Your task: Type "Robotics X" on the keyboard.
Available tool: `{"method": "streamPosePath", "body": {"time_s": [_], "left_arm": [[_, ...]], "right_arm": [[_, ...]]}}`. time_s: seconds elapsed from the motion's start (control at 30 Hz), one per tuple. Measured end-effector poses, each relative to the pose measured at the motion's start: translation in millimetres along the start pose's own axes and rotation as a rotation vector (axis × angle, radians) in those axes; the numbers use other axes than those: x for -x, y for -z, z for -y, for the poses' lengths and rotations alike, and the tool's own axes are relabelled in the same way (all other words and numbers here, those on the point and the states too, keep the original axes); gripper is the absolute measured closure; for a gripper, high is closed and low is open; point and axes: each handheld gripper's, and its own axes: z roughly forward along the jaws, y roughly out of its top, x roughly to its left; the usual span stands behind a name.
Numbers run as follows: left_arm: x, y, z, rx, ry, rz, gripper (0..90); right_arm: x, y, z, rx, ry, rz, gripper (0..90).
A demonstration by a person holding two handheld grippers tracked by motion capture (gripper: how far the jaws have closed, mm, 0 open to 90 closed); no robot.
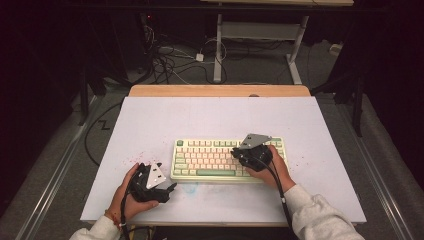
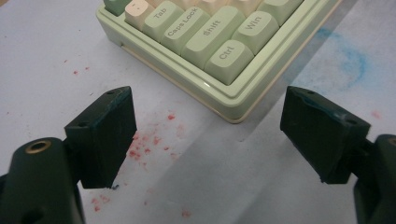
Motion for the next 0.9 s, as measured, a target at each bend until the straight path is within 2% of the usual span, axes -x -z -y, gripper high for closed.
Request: {"method": "streamPosePath", "body": {"time_s": [0.13, 0.43, 0.57, 0.67, 0.9], "left_arm": [[0.2, 0.1, -0.1, -0.001, 0.001, 0.002, 17.3], [-0.2, -0.1, -0.4, -0.001, -0.001, 0.001, 17.3], [-0.4, -0.1, -0.4, -0.001, -0.001, 0.003, 17.3], [-0.4, -0.1, -0.5, -0.001, 0.003, 0.002, 17.4], [-0.6, 2.1, -1.6, 0.019, 0.022, 0.001, 20.2]], "right_arm": [[0.5, 9.8, 0.0, 0.038, -0.001, 0.005, 74.5], [2.9, 27.7, 2.5, 0.108, -0.004, 0.039, 45.0], [1.5, 35.6, 4.5, 0.137, 0.004, 0.07, 35.6], [0.5, 43.0, 7.0, 0.155, 0.006, 0.098, 31.8], [-0.6, 62.3, 16.9, 0.187, 0.006, 0.138, 29.0]]}}
